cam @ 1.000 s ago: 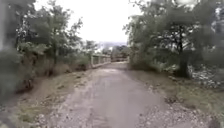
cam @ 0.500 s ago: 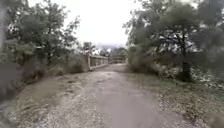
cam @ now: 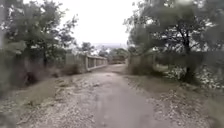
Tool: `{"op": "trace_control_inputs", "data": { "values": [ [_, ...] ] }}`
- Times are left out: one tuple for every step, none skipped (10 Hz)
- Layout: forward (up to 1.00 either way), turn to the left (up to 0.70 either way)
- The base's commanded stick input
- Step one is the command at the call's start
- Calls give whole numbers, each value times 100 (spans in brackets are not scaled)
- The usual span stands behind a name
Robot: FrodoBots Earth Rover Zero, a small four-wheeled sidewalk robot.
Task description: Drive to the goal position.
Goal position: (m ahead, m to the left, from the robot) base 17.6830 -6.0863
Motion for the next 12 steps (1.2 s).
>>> {"op": "trace_control_inputs", "data": {
  "values": [
    [70, 0],
    [70, 0],
    [70, 0],
    [70, 0],
    [70, 0],
    [70, 0],
    [70, 0],
    [70, 0],
    [70, 0],
    [70, 0],
    [70, 0],
    [70, 0]
  ]
}}
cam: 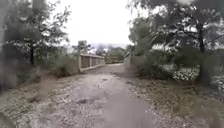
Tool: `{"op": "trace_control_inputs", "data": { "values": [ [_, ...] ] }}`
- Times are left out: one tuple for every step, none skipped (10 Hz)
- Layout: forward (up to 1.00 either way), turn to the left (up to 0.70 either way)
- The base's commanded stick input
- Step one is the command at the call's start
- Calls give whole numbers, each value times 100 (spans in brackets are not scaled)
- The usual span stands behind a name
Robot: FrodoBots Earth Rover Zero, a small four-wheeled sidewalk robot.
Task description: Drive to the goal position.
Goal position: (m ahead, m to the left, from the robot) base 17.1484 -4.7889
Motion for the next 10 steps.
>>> {"op": "trace_control_inputs", "data": {
  "values": [
    [70, 0],
    [70, 0],
    [70, 0],
    [70, 0],
    [70, 0],
    [70, 0],
    [70, 0],
    [70, 0],
    [70, 0],
    [70, 0]
  ]
}}
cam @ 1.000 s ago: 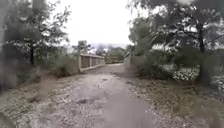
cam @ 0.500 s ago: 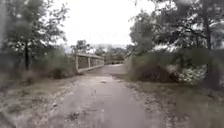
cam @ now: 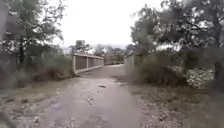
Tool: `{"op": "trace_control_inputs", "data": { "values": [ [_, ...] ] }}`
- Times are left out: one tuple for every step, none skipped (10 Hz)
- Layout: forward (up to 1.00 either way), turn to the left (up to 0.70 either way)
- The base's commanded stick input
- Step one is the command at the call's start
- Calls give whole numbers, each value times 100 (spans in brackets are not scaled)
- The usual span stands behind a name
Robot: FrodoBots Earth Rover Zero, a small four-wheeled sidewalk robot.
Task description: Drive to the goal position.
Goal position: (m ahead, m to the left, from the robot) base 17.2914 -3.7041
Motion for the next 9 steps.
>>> {"op": "trace_control_inputs", "data": {
  "values": [
    [70, 0],
    [70, 0],
    [70, 0],
    [70, 0],
    [70, 0],
    [70, 0],
    [70, 0],
    [70, 0],
    [70, 0]
  ]
}}
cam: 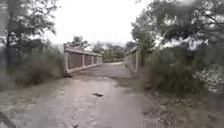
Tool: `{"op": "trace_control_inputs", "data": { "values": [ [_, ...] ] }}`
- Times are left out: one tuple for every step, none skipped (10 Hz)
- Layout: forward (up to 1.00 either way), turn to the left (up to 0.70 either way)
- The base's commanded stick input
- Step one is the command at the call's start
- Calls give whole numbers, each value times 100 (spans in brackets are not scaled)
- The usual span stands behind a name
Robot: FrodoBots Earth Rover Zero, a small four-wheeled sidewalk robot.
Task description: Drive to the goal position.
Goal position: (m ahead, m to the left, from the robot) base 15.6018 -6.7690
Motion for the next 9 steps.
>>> {"op": "trace_control_inputs", "data": {
  "values": [
    [70, 0],
    [70, 0],
    [70, 0],
    [70, 0],
    [70, 0],
    [70, 0],
    [70, 0],
    [70, 0],
    [70, 0]
  ]
}}
